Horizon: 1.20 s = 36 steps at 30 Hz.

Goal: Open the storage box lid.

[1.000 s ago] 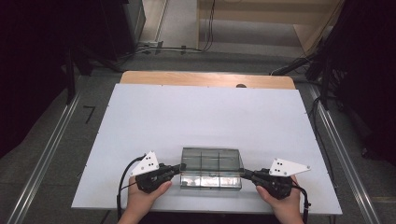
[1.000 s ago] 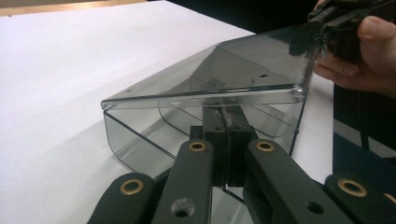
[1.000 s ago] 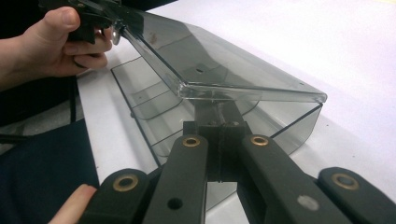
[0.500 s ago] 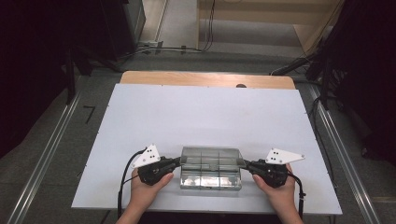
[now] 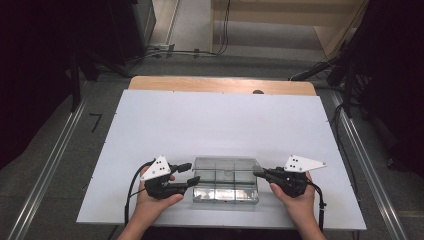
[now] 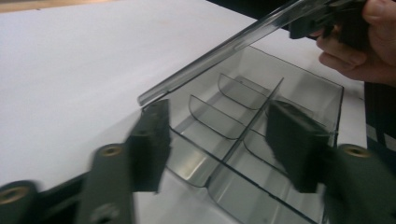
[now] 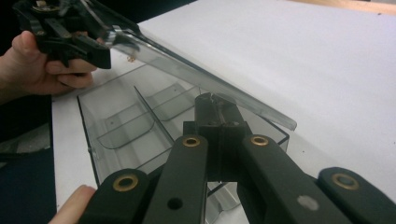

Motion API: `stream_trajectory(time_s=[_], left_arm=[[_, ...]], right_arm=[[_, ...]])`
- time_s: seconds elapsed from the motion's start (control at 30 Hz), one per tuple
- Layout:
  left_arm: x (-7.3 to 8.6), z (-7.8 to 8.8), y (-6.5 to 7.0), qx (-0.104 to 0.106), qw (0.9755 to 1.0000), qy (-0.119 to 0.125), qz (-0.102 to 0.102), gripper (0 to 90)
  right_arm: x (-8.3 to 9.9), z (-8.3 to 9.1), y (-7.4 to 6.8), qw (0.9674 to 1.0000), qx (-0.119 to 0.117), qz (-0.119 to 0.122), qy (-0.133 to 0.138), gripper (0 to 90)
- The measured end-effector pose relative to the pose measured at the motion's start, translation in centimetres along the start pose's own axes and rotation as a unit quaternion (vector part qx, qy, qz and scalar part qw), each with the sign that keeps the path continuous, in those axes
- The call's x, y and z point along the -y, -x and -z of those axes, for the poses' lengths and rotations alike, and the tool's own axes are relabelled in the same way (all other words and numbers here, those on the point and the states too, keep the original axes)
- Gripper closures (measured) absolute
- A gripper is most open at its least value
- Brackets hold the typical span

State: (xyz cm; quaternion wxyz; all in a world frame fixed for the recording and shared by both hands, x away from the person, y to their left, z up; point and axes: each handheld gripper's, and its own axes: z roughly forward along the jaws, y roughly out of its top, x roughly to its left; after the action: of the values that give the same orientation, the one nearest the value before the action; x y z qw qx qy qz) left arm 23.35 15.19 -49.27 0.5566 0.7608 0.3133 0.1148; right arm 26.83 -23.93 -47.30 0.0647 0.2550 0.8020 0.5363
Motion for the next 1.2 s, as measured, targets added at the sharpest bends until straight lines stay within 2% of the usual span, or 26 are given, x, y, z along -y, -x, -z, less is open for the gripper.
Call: stream_trajectory(time_s=[0.1,0.17,0.23,0.3,0.43,0.53,0.67,0.9,1.0,1.2], left_arm=[[-0.4,0.2,-0.5,-0.015,0.9995,0.018,0.021,22.9],[-0.8,0.1,-0.5,-0.028,0.9990,0.024,0.024,9.8],[-1.1,-0.2,-0.5,-0.021,0.9990,0.032,0.024,0.7],[-1.5,-0.5,-0.5,-0.018,0.9988,0.038,0.024,0.0],[-2.4,-1.6,-0.5,-0.021,0.9990,0.026,0.029,0.0],[-2.9,-2.2,-0.5,-0.022,0.9989,0.030,0.029,5.8],[-3.4,-2.4,-0.7,-0.002,0.9991,0.033,0.027,20.3],[-3.7,-2.4,-1.7,0.021,0.9984,0.028,0.044,41.6],[-3.6,-2.6,-1.8,0.014,0.9981,0.026,0.053,51.9],[-3.4,-2.7,-2.2,0.007,0.9974,0.037,0.062,61.3]], right_arm=[[-0.3,0.3,-0.1,1.0000,-0.001,0.003,0.006,88.9],[-0.5,0.4,-0.1,0.9999,-0.001,0.004,0.010,88.9],[-0.7,0.6,-0.2,0.9999,0.000,0.003,0.013,88.9],[-1.0,0.7,-0.3,0.9998,0.001,0.007,0.016,88.9],[-1.5,0.9,-0.5,0.9997,0.001,0.010,0.023,88.9],[-1.8,0.9,-0.5,0.9996,0.003,0.011,0.025,88.9],[-2.2,0.8,-0.4,0.9997,0.006,0.011,0.023,88.9],[-3.6,0.4,-0.5,0.9994,0.012,0.024,0.022,88.9],[-3.8,0.3,-0.3,0.9994,0.014,0.022,0.025,88.9],[-3.6,0.5,0.3,0.9991,0.015,0.009,0.038,88.8]])
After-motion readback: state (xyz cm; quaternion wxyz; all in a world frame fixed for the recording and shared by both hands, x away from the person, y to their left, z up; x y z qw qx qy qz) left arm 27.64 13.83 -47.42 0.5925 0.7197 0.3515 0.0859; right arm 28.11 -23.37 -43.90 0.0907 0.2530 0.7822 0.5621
